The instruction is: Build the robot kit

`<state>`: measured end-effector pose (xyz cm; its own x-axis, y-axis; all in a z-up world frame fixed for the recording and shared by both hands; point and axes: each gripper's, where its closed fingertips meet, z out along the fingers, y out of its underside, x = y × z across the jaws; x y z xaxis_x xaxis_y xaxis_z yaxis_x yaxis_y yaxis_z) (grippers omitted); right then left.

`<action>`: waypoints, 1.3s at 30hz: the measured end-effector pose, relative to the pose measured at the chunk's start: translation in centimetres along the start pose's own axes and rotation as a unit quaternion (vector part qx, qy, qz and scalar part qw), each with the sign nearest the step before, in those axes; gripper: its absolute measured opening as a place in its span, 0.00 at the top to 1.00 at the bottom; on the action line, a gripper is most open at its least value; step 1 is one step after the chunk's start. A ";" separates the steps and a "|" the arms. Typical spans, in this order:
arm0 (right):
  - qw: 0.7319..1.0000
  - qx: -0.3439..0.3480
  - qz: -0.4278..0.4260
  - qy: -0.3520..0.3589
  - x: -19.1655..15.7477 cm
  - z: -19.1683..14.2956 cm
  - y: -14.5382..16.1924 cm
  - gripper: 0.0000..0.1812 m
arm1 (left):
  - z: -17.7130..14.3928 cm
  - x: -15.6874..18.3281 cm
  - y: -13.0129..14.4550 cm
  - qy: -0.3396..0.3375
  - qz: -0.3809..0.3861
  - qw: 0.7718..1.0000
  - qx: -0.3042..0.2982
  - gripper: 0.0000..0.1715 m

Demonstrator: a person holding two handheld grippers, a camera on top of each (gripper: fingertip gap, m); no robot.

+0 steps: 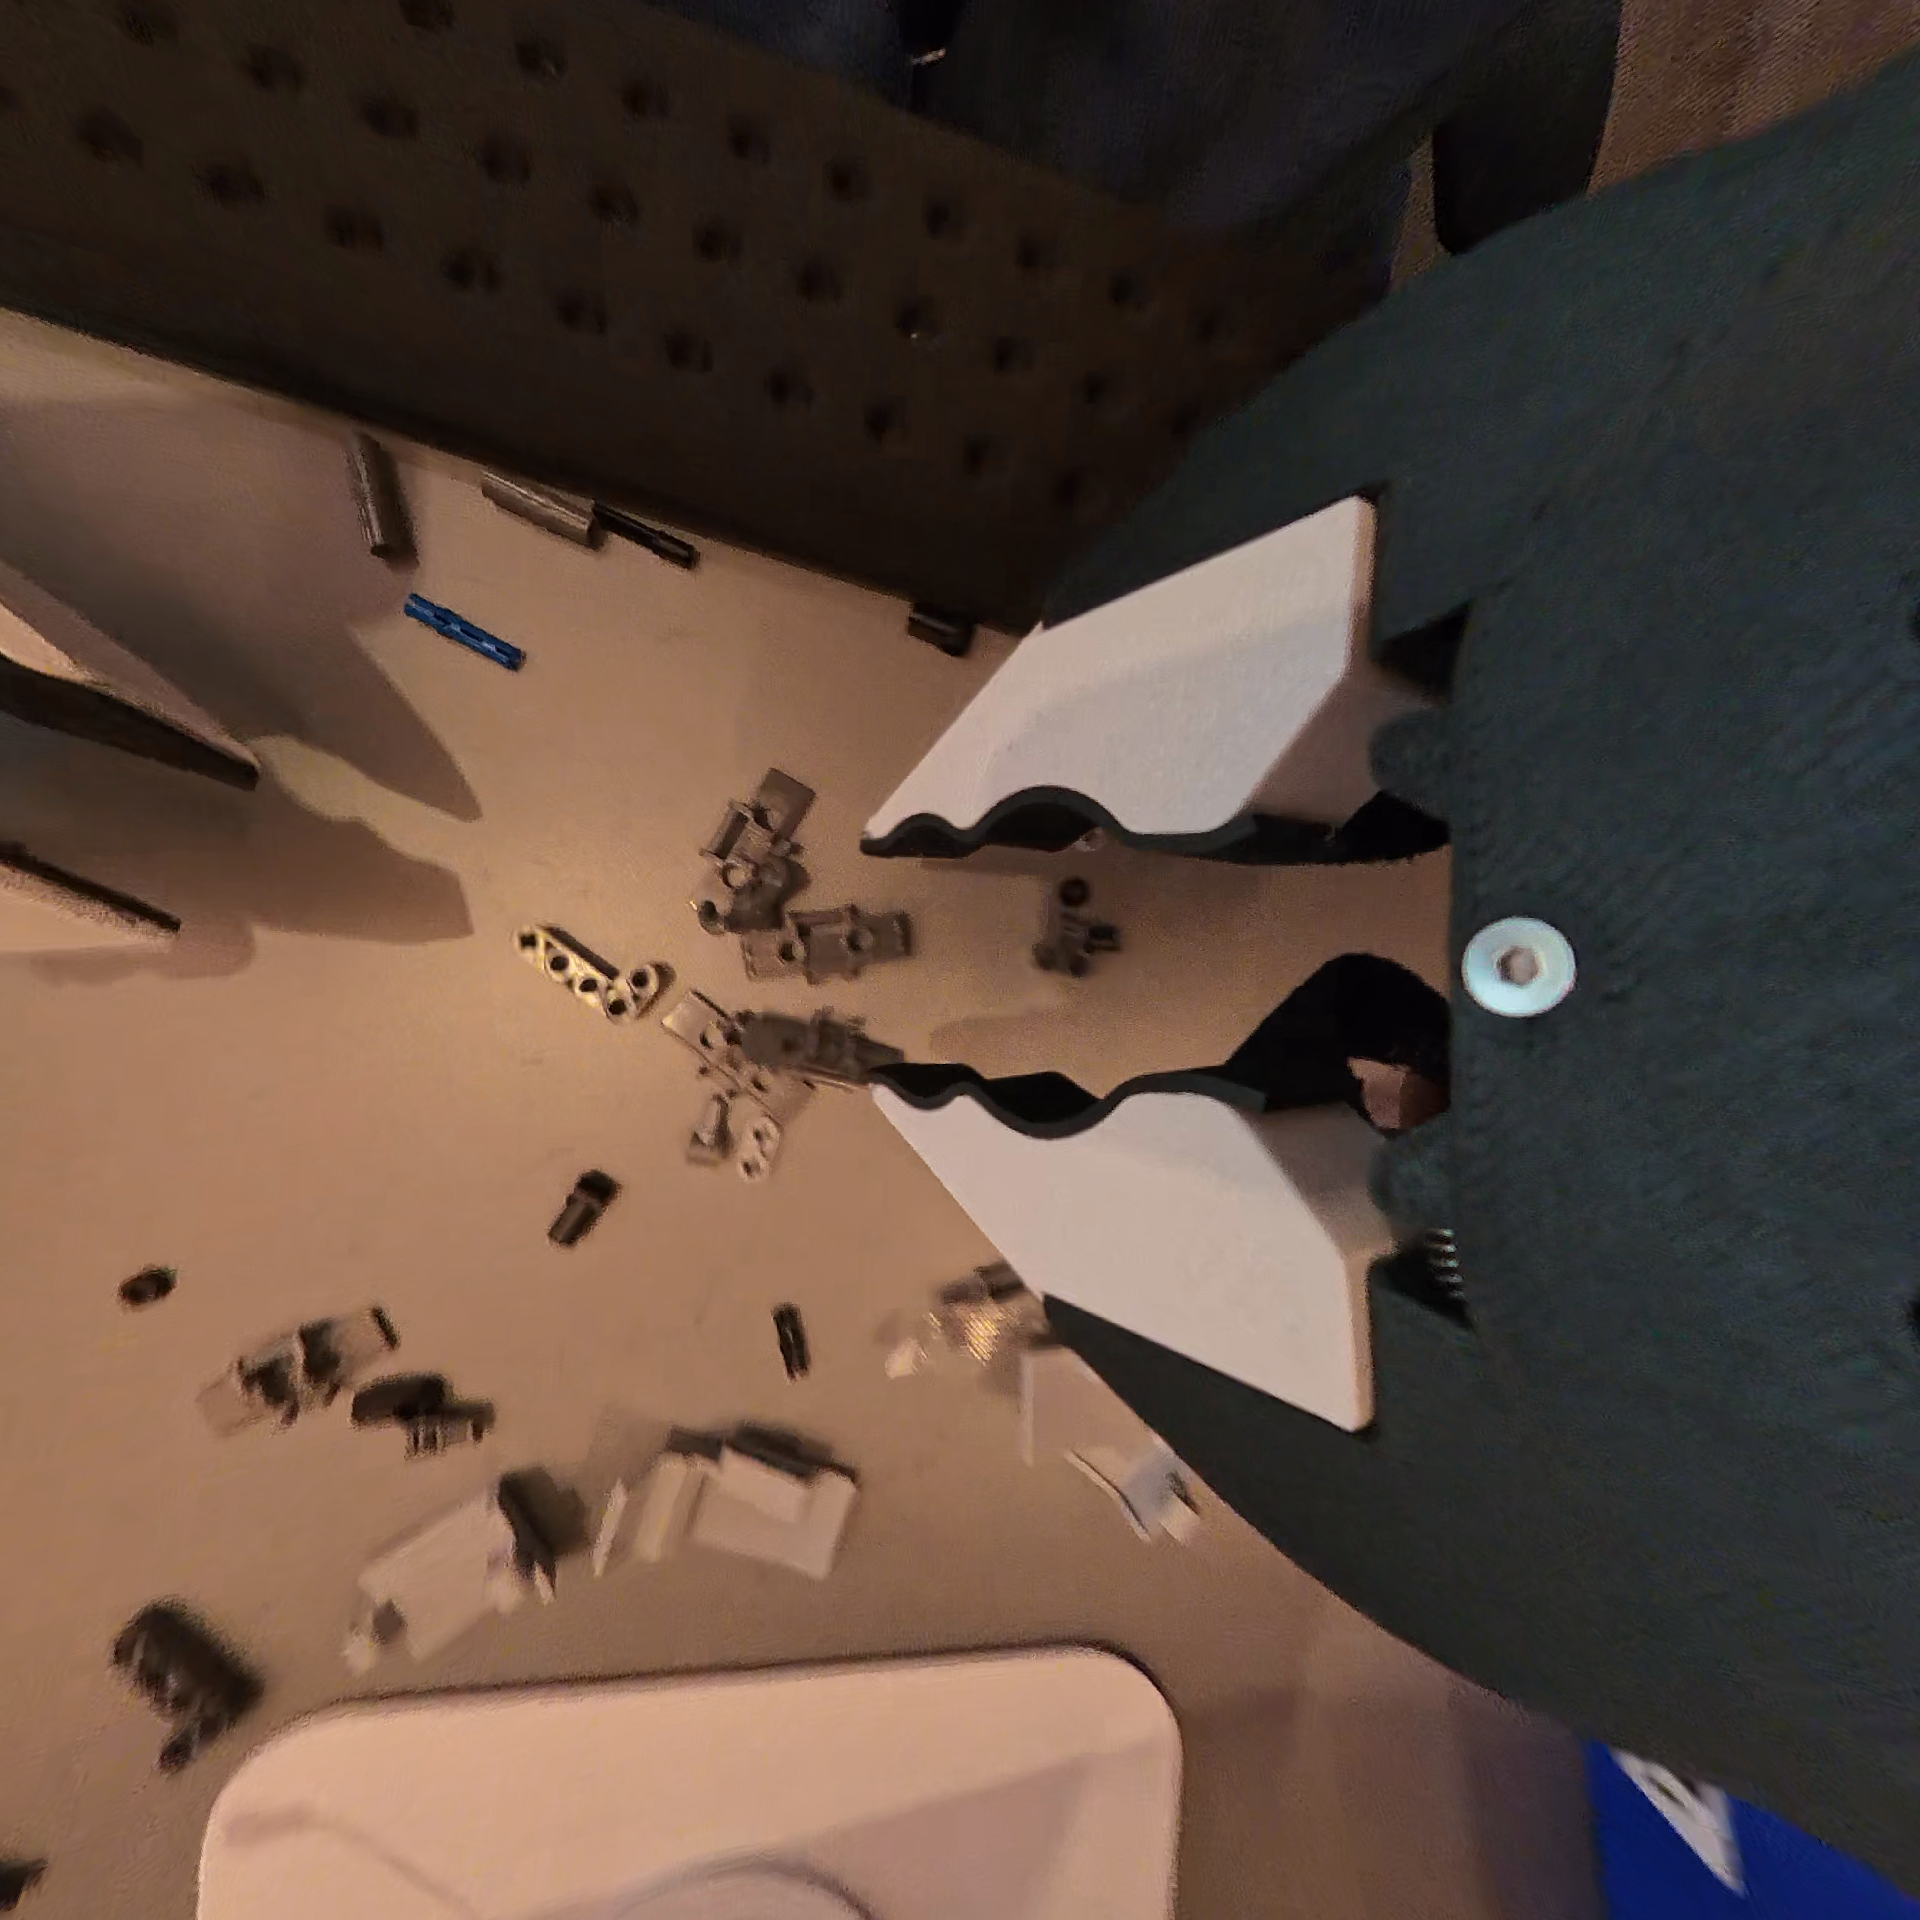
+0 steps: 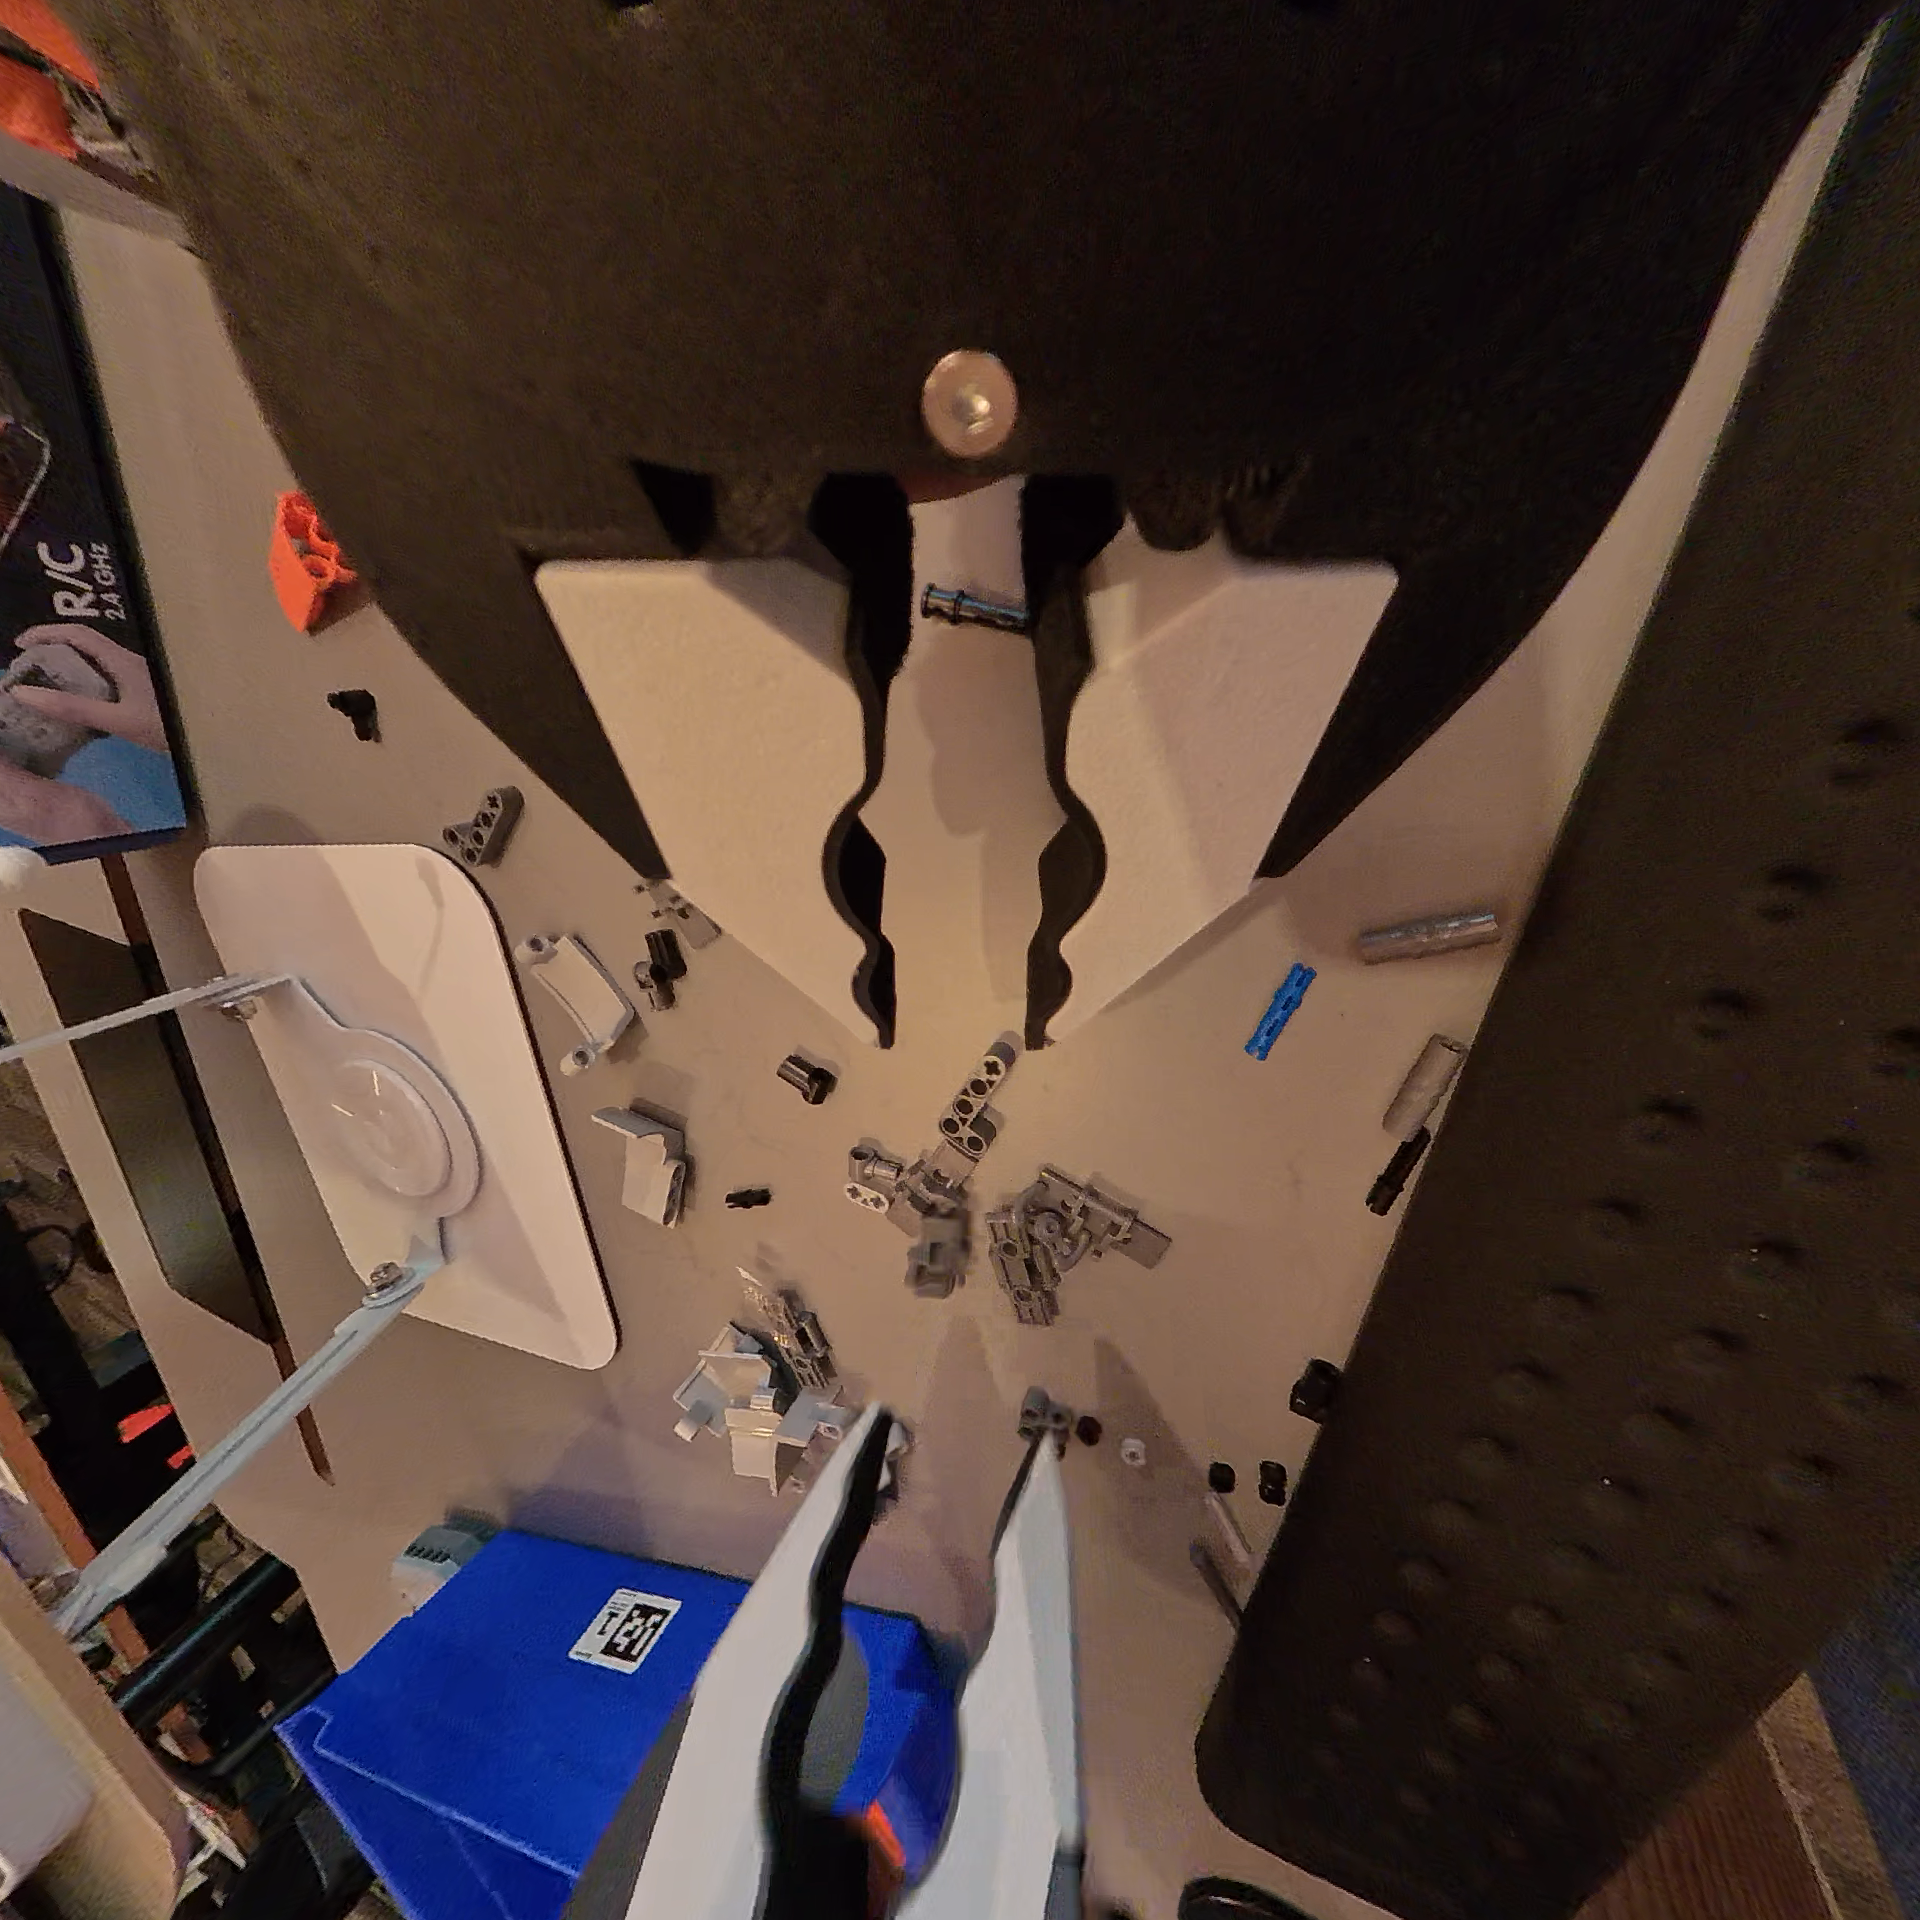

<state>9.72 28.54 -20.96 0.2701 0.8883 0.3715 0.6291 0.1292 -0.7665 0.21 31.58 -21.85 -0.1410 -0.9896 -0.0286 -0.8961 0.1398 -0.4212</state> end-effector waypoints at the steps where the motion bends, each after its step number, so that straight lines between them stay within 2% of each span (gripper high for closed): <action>1: 1.000 0.001 0.001 0.003 0.1 -0.1 0.0 0.88 | -1.6 -0.6 0.1 -0.014 -0.003 1.000 0.006 0.78; 3: 1.000 0.007 0.006 0.008 0.4 -0.4 -0.1 0.88 | -5.7 -2.1 0.6 -0.038 -0.013 0.999 0.022 0.80; 5: 1.000 0.006 0.009 0.012 0.6 -0.5 0.0 0.88 | -10.4 -4.6 2.4 -0.072 -0.034 0.996 0.030 0.82; 6: 1.000 0.006 0.010 0.012 0.6 -0.5 0.0 0.88 | -12.6 -5.9 3.9 -0.082 -0.051 0.995 0.023 0.80; 8: 1.000 0.005 0.013 0.009 0.6 -0.4 0.2 0.88 | -16.4 -10.7 8.5 -0.165 -0.079 0.983 -0.012 0.82; 9: 1.000 0.003 0.013 0.007 0.5 -0.3 0.3 0.88 | -17.4 -11.7 11.2 -0.160 -0.095 0.982 -0.040 0.81; 11: 1.000 0.000 0.014 0.004 0.4 -0.1 0.4 0.88 | -18.7 -14.8 14.9 -0.178 -0.132 0.974 -0.036 0.81; 13: 1.000 -0.002 0.016 0.003 0.4 0.0 0.5 0.88 | -18.0 -15.8 18.9 -0.153 -0.160 0.973 -0.069 0.78; 15: 1.000 -0.003 0.018 0.003 0.4 0.0 0.7 0.88 | -16.5 -16.8 21.1 -0.149 -0.135 0.976 -0.085 0.76; 17: 1.000 -0.005 0.020 0.002 0.4 0.1 0.8 0.88 | -14.2 -16.6 21.9 -0.117 -0.123 0.981 -0.091 0.70; 19: 1.000 -0.007 0.022 0.002 0.5 0.2 1.0 0.88 | -12.2 -17.6 22.5 -0.132 -0.091 0.981 -0.106 0.66; 20: 1.000 -0.008 0.024 0.002 0.5 0.2 1.1 0.88 | -11.2 -18.2 22.9 -0.135 -0.106 0.978 -0.115 0.62; 23: 1.000 -0.011 0.027 0.002 0.6 0.3 1.4 0.87 | -9.3 -20.0 23.6 -0.135 -0.146 0.972 -0.123 0.60; 26: 1.000 -0.011 0.029 0.001 0.6 0.3 1.5 0.87 | -7.8 -20.7 24.3 -0.114 -0.188 0.968 -0.119 0.64; 27: 0.999 -0.011 0.030 0.001 0.6 0.2 1.5 0.87 | -7.5 -21.1 24.5 -0.117 -0.191 0.968 -0.116 0.69; 29: 0.999 -0.011 0.031 0.000 0.7 0.2 1.6 0.87 | -7.0 -21.6 24.7 -0.117 -0.214 0.964 -0.106 0.85; 31: 0.999 -0.011 0.032 -0.002 0.6 0.3 1.7 0.88 | -6.7 -22.0 24.4 -0.122 -0.214 0.965 -0.086 0.90; 39: 0.999 -0.013 0.035 -0.001 0.8 0.2 1.9 0.88 | -7.4 -21.7 23.2 -0.121 -0.218 0.967 -0.050 0.90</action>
<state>10.99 29.56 -22.21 0.3127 0.8957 0.3163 0.6269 0.0556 -0.7771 -20.61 56.50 -24.24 0.3505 -0.9327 -0.0849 -0.8867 -0.3012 -0.3509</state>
